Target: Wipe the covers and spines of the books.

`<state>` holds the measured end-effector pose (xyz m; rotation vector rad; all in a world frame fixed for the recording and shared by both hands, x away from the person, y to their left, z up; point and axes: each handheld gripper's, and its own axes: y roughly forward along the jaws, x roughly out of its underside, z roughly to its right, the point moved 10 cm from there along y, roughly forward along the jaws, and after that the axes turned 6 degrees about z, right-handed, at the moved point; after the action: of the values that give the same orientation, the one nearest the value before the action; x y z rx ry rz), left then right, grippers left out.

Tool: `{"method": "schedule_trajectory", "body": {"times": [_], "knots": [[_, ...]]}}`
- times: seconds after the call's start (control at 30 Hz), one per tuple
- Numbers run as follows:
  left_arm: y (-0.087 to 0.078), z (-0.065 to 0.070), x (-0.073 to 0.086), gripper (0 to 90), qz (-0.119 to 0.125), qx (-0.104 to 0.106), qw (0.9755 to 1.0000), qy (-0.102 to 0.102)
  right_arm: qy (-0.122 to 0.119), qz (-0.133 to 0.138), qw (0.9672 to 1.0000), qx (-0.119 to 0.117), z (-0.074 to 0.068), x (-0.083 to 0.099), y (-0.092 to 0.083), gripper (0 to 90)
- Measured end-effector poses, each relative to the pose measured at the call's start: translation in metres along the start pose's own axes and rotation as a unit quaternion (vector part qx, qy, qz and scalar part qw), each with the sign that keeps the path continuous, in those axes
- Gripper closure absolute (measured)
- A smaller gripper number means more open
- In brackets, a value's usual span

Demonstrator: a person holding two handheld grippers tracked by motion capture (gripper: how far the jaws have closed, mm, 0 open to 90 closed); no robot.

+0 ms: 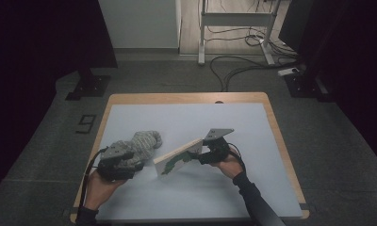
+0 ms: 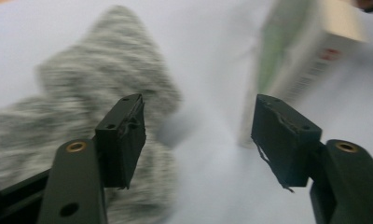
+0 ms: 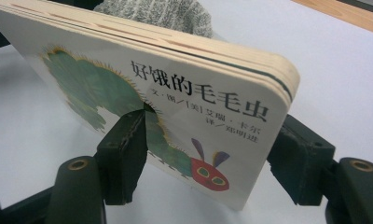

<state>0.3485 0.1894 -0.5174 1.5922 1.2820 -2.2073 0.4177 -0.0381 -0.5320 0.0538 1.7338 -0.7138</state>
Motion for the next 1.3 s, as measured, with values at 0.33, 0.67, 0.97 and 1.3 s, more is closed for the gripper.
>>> {"method": "schedule_trajectory", "body": {"times": [0.33,0.67,0.97,1.3], "knots": [[0.028,0.032,0.009,44.7,-0.02,0.03,0.9991,0.023,0.002,0.0,1.0,0.0,0.001,0.0,-0.001,33.1],[0.042,0.039,0.005,68.1,-0.015,0.04,0.9987,0.026,0.009,0.002,0.9999,0.006,0.002,0.001,-0.004,39.9],[0.05,0.029,-0.004,69.4,-0.026,0.023,0.9986,0.04,0.007,0.002,0.9996,0.025,0.004,0.001,-0.01,46.9],[0.078,0.018,-0.025,66.7,-0.018,0.008,0.9977,0.064,0.025,0.016,0.9974,0.066,0.024,0.001,-0.023,47.8]]}}
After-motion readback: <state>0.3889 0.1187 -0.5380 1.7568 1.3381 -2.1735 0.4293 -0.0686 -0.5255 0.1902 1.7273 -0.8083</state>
